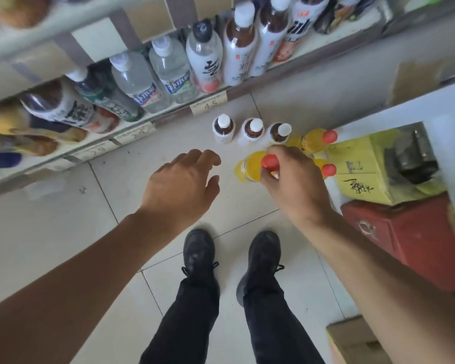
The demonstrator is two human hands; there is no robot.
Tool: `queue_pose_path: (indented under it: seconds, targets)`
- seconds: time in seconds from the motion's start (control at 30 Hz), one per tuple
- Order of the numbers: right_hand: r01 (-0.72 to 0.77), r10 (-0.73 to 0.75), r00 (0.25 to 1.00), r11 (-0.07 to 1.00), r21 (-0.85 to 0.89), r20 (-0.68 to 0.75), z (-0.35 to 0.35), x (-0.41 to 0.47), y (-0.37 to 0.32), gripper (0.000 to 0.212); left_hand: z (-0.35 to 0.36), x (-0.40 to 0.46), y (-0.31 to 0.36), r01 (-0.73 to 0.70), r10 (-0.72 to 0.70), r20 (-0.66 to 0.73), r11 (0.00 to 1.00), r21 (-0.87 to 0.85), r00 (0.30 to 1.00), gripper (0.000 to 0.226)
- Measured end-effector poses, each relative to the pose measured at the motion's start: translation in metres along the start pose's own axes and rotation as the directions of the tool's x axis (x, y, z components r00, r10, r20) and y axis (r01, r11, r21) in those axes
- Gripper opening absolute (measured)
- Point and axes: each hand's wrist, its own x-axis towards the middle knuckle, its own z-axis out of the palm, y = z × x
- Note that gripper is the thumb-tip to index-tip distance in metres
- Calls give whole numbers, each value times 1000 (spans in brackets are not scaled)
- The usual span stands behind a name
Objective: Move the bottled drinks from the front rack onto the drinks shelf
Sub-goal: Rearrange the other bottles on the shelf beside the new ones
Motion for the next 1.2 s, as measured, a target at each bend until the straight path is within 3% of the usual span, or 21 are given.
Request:
queue_pose_path:
  seconds: [0.17, 0.33, 0.6, 0.73, 0.9, 1.03, 1.13, 1.2]
  targets:
    - [29, -12, 995, 987, 160, -100, -145, -32, -73, 25, -95, -25, 37, -16, 20, 32, 992, -128, 999, 52]
    - [93, -65, 987, 977, 190, -147, -293, -60, -151, 29, -209, -54, 85, -143, 158, 41, 957, -252, 987, 70]
    - [195, -124, 957, 944, 265, -261, -472, -93, -244, 31, -373, -88, 168, -210, 236, 11, 883, -420, 972, 94]
    - [242, -139, 934, 924, 297, -329, -524, -111, -273, 31, -427, -102, 200, -273, 262, -84, 860, -431, 961, 78]
    - [304, -107, 899, 851, 429, -425, -574, -127, -299, 37, -476, -130, 221, -286, 232, -167, 751, -595, 958, 61]
    - [297, -72, 906, 809, 507, -416, -589, -139, -313, 37, -521, -150, 234, -363, 224, -285, 590, -721, 932, 62]
    - [283, -67, 927, 772, 569, -370, -583, -148, -323, 25, -564, -163, 246, -403, 176, -371, 559, -725, 912, 59]
    - [305, -101, 929, 757, 577, -357, -579, -152, -335, 32, -587, -170, 251, -430, 154, -417, 537, -726, 896, 60]
